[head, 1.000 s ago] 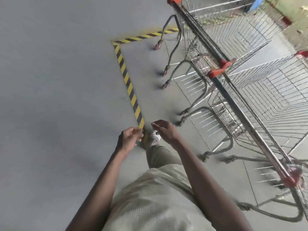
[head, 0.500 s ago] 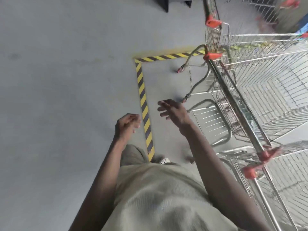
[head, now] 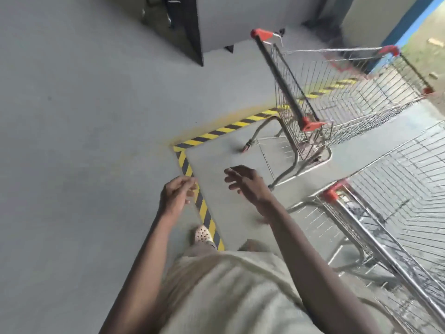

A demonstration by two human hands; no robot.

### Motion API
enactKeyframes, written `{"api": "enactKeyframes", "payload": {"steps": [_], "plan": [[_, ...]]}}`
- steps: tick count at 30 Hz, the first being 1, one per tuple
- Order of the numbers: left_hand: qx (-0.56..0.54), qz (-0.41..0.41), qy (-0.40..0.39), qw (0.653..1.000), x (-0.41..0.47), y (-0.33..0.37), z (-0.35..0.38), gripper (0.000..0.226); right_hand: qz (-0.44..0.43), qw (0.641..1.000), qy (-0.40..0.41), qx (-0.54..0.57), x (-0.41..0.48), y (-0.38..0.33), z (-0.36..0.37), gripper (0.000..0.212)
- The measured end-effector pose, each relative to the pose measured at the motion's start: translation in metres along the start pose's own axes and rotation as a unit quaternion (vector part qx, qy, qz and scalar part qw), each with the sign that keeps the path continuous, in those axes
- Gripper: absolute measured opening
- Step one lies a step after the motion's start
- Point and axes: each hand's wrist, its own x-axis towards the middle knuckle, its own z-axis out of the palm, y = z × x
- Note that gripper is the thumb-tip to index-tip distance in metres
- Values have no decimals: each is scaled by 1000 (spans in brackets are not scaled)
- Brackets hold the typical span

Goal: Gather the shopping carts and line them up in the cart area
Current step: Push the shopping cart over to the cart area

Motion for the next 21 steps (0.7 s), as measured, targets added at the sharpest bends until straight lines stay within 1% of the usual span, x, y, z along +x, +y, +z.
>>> {"api": "enactKeyframes", "payload": {"steps": [4, 5, 7, 9, 10, 11, 13, 15, 16, 17, 18, 20, 21], "plan": [[85, 37, -83, 992, 91, 72, 11, 16, -25, 996, 81, -1, 45, -32, -10, 20], [93, 44, -105, 989, 109, 84, 19, 13, -23, 994, 103, -1, 55, -38, -15, 20], [102, 46, -148, 983, 142, 106, 40, 11, -22, 987, 159, -4, 83, -50, -30, 28], [113, 44, -195, 973, 172, 125, 64, 24, -29, 975, 221, -15, 112, -67, -47, 28], [120, 46, -215, 968, 185, 136, 76, 31, -39, 966, 254, -21, 127, -76, -57, 26], [125, 52, -235, 963, 200, 143, 88, 32, -54, 956, 287, -27, 141, -86, -66, 23], [140, 62, -268, 951, 224, 157, 110, 23, -83, 927, 365, -33, 165, -104, -83, 19], [169, 67, -312, 933, 247, 171, 127, 12, -97, 892, 437, -53, 189, -116, -101, 17], [191, 68, -336, 920, 261, 180, 134, 9, -86, 877, 468, -70, 204, -119, -108, 17], [210, 70, -350, 910, 269, 185, 136, 9, -71, 868, 483, -95, 214, -117, -113, 18], [227, 76, -357, 903, 279, 193, 139, 14, -49, 860, 492, -127, 227, -114, -119, 21], [254, 90, -364, 892, 307, 215, 147, 28, 20, 839, 508, -194, 251, -109, -126, 29], [260, 97, -365, 889, 318, 225, 152, 29, 55, 824, 515, -230, 259, -107, -125, 33]]}}
